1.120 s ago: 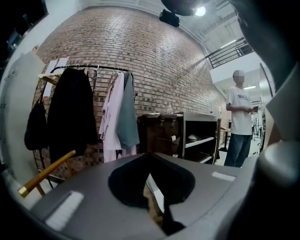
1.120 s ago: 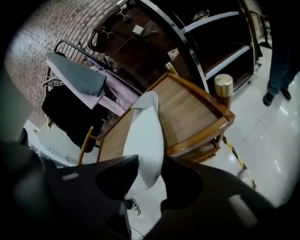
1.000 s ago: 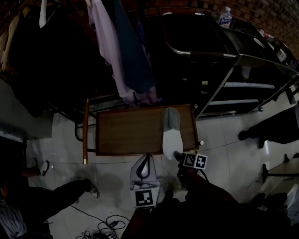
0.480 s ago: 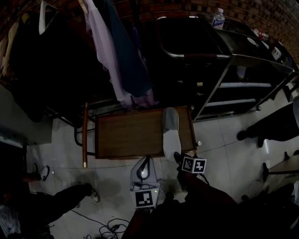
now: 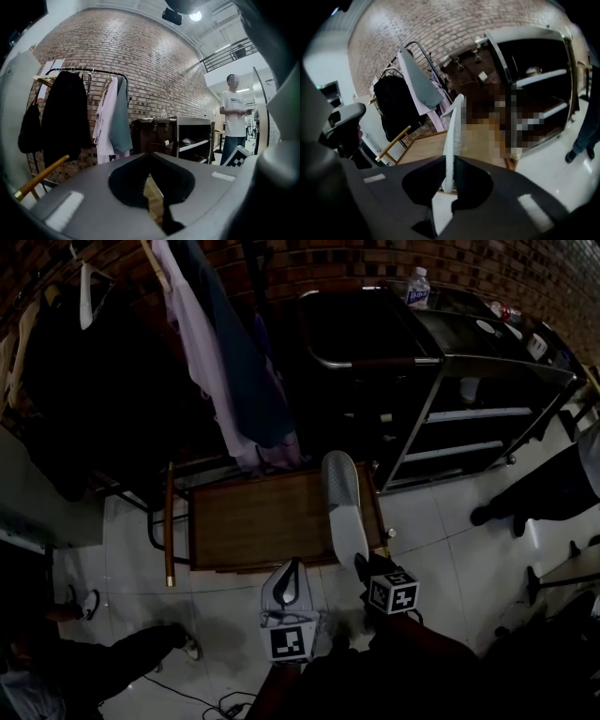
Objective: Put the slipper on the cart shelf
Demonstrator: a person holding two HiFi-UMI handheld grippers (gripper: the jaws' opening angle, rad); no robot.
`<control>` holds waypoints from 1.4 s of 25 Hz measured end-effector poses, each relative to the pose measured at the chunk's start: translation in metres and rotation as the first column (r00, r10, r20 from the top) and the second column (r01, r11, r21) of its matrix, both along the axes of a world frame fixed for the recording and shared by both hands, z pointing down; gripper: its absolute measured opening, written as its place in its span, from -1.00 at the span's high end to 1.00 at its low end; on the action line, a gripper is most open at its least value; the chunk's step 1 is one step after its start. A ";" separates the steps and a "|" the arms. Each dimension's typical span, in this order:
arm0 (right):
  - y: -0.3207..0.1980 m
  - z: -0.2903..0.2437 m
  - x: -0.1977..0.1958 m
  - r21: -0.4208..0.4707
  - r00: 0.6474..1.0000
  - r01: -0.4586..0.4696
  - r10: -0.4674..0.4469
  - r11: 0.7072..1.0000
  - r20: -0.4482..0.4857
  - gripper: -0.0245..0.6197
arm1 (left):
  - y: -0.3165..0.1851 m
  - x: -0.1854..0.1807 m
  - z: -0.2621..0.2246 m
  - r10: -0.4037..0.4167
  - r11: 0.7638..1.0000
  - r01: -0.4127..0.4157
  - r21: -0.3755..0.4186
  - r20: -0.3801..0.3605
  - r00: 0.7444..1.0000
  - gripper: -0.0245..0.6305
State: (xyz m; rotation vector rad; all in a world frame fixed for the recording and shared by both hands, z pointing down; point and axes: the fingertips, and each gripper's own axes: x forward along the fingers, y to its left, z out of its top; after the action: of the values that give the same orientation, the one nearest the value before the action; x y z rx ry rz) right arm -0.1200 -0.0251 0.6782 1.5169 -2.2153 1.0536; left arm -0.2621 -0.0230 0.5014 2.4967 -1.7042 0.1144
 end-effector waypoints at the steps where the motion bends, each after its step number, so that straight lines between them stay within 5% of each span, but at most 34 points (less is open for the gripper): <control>1: -0.001 -0.010 0.002 0.037 1.000 0.006 -0.005 0.999 -0.021 0.80 | 0.000 0.001 -0.001 0.002 1.000 -0.002 0.002 -0.004 1.000 0.88; 7: -0.002 -0.075 0.013 0.272 0.992 0.012 0.022 0.962 -0.121 0.80 | 0.004 0.007 -0.008 0.018 1.000 -0.017 0.016 -0.019 1.000 0.88; 12: -0.010 -0.149 0.010 0.483 0.984 0.040 0.050 0.875 -0.173 0.80 | 0.001 0.007 -0.021 0.009 0.999 -0.009 0.032 -0.015 1.000 0.88; 18: -0.012 -0.214 0.014 0.619 0.980 0.039 0.091 0.784 -0.178 0.80 | 0.000 0.006 -0.033 -0.003 0.998 0.005 0.061 -0.034 0.999 0.88; 27: -0.002 -0.235 0.014 0.670 0.969 0.086 0.096 0.737 -0.230 0.80 | 0.004 0.012 -0.049 -0.002 0.994 0.005 0.106 -0.025 1.000 0.88; 35: 0.004 -0.238 0.011 0.674 0.970 0.087 0.093 0.733 -0.227 0.80 | 0.009 0.011 -0.057 0.001 0.990 0.005 0.140 -0.041 0.999 0.88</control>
State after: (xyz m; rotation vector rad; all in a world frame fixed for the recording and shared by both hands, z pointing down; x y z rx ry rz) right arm -0.1091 -0.0209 0.4402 1.7789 -2.5371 -0.0247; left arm -0.2508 -0.0137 0.4445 2.5756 -1.7555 -0.0586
